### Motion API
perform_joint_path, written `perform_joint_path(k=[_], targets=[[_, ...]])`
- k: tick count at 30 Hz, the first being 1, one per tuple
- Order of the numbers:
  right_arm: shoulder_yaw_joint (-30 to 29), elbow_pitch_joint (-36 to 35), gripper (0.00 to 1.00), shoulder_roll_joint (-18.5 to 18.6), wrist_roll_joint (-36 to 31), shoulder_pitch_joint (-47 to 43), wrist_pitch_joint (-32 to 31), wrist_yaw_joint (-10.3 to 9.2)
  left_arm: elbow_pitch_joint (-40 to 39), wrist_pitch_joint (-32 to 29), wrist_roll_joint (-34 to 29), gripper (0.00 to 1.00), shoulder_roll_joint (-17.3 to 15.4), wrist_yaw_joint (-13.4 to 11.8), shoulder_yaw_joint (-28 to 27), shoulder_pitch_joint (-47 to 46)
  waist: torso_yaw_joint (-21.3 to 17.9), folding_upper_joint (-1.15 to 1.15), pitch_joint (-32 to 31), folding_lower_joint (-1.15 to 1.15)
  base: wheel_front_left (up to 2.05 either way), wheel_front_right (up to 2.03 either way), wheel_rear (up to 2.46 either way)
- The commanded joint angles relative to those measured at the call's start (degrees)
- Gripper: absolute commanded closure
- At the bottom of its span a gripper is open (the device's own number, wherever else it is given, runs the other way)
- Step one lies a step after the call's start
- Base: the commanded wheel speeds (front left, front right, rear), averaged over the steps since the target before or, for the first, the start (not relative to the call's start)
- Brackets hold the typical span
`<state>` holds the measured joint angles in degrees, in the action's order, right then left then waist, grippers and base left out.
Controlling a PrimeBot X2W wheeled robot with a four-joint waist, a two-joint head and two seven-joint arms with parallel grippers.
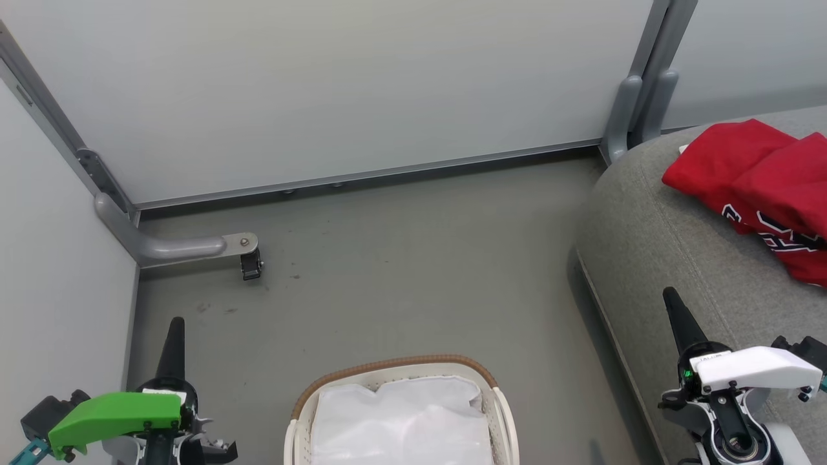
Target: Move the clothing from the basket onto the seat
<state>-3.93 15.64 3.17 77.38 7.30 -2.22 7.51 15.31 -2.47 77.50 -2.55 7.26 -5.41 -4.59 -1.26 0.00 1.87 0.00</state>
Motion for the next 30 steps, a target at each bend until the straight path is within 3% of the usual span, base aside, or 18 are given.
perform_joint_path(k=[1,30], targets=[[-0.4,-0.6,1.00,0.2,1.3,-0.6,-0.5,-0.02,-0.4,-0.4,1.3,1.00,-0.4,0.2,-0.3,-1.3,0.1,0.00,-0.1,0.00,0.00,0.00,0.00],[-2.3,-1.6,1.00,-0.1,13.0,-1.3,-3.8,-0.03,-1.2,-3.6,12.8,1.00,-0.5,0.4,-1.1,-2.0,1.0,0.00,-1.4,0.00,0.00,0.00,0.00]])
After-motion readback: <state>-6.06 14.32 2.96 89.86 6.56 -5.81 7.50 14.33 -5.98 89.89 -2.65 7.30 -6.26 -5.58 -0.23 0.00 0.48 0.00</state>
